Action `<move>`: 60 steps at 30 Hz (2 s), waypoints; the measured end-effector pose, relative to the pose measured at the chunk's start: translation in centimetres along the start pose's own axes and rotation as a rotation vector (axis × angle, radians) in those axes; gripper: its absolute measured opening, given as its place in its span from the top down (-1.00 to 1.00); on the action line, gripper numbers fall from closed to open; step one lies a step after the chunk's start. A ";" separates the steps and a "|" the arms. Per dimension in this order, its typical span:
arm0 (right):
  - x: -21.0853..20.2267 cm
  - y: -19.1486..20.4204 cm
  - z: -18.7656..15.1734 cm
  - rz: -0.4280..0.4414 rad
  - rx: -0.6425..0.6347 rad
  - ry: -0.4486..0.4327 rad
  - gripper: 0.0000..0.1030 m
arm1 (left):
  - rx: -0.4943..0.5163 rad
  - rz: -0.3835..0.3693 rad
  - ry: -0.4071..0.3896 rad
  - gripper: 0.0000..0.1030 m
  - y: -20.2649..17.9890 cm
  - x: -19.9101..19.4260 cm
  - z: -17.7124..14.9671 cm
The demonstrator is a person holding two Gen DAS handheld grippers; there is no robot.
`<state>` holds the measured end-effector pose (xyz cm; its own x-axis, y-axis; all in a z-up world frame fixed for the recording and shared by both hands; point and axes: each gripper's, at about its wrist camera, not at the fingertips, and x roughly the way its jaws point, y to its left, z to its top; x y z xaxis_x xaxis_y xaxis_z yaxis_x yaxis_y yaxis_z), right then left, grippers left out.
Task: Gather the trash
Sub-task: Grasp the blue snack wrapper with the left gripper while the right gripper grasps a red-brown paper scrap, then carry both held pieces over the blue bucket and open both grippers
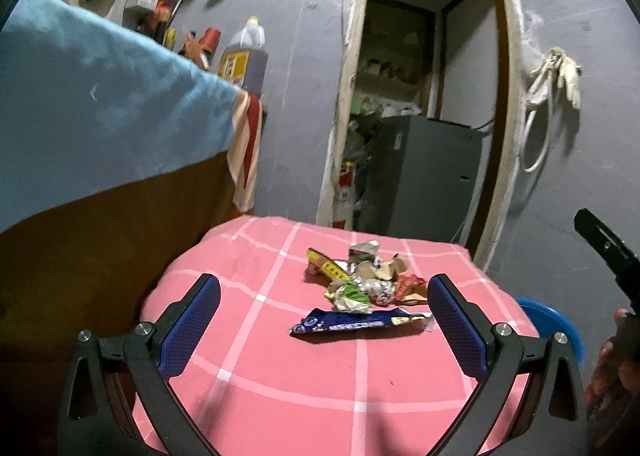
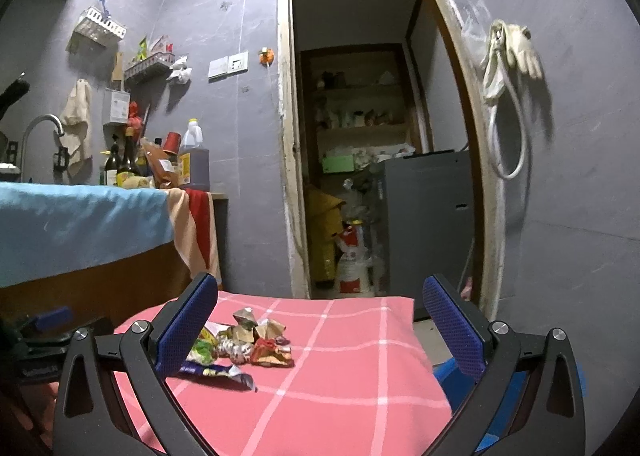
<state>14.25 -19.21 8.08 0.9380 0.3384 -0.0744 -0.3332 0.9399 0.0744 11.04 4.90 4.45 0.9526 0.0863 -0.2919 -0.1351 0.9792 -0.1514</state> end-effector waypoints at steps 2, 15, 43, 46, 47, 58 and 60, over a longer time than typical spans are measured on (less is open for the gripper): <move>1.3 -0.2 0.1 0.022 0.008 0.022 -1.00 | -0.005 0.021 0.036 -0.97 0.1 1.0 0.1; 7.7 0.1 -1.8 0.096 -0.027 0.240 -0.96 | -0.055 0.008 0.306 -0.71 1.1 6.4 -0.8; 19.7 2.2 -7.7 0.279 -0.017 0.791 0.57 | -0.120 -0.068 0.483 0.53 1.8 10.6 -0.9; 19.4 1.7 -7.7 0.282 0.007 0.788 0.58 | -0.113 -0.073 0.470 0.54 1.6 10.3 -0.6; 19.2 1.6 -7.7 0.281 0.013 0.784 0.59 | -0.112 -0.076 0.463 0.55 1.6 10.0 -0.5; 12.4 -1.6 -3.6 0.230 0.091 0.497 0.59 | -0.123 -0.161 0.294 0.55 -0.1 6.4 1.6; 10.8 -2.2 -2.4 0.204 0.092 0.419 0.59 | -0.134 -0.186 0.248 0.55 -0.8 5.7 2.3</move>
<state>24.87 -17.55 4.74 0.7291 0.5223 -0.4423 -0.4788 0.8510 0.2157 17.17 5.04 5.11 0.8713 -0.1546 -0.4657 -0.0159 0.9397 -0.3416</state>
